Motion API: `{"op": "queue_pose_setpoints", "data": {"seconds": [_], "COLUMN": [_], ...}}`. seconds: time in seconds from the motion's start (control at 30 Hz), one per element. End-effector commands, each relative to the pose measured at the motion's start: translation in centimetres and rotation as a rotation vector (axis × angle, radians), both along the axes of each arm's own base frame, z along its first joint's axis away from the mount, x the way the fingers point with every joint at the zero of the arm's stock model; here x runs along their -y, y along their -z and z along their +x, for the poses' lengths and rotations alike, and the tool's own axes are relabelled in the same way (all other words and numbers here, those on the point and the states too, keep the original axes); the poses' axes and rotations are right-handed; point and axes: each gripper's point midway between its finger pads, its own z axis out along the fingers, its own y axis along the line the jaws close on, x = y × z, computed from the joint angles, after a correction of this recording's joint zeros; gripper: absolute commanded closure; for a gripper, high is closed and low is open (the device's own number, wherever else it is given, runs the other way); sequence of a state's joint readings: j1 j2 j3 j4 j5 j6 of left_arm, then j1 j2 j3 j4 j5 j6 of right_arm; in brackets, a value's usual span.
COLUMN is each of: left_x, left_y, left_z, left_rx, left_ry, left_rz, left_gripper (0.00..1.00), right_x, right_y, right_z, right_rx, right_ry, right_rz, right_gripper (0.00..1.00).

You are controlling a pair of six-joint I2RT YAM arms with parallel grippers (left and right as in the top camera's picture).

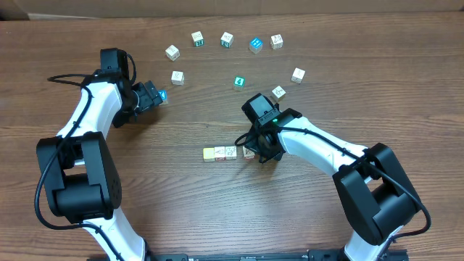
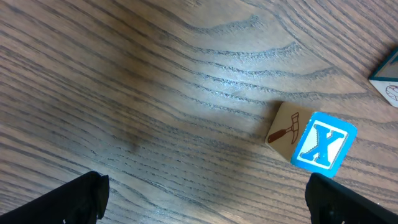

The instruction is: Form a horizontal line

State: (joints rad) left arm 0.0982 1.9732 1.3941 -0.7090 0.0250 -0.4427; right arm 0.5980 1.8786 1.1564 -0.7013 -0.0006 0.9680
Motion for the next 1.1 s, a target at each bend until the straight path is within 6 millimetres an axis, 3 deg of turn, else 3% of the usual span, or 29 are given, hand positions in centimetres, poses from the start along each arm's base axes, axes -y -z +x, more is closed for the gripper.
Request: {"op": "queue_pose_setpoints", "data": {"seconds": [0.0, 0.7, 1.07], "left_x": [0.1, 0.1, 0.1], "left_y": [-0.1, -0.1, -0.1], "left_z": [0.5, 0.5, 0.5], "left_rx": [0.008, 0.008, 0.008], "left_ry": [0.006, 0.006, 0.006], "left_rz": [0.008, 0.008, 0.008], "left_gripper": [0.0, 0.01, 0.01], "right_x": [-0.3, -0.7, 0.0], "right_y": [-0.2, -0.3, 0.0], "right_z": [-0.7, -0.6, -1.7], "right_rx": [-0.005, -0.002, -0.046], "right_ry": [-0.015, -0.019, -0.018], "right_rz": [0.0, 0.023, -0.006], "right_gripper": [0.96, 0.96, 0.96]}}
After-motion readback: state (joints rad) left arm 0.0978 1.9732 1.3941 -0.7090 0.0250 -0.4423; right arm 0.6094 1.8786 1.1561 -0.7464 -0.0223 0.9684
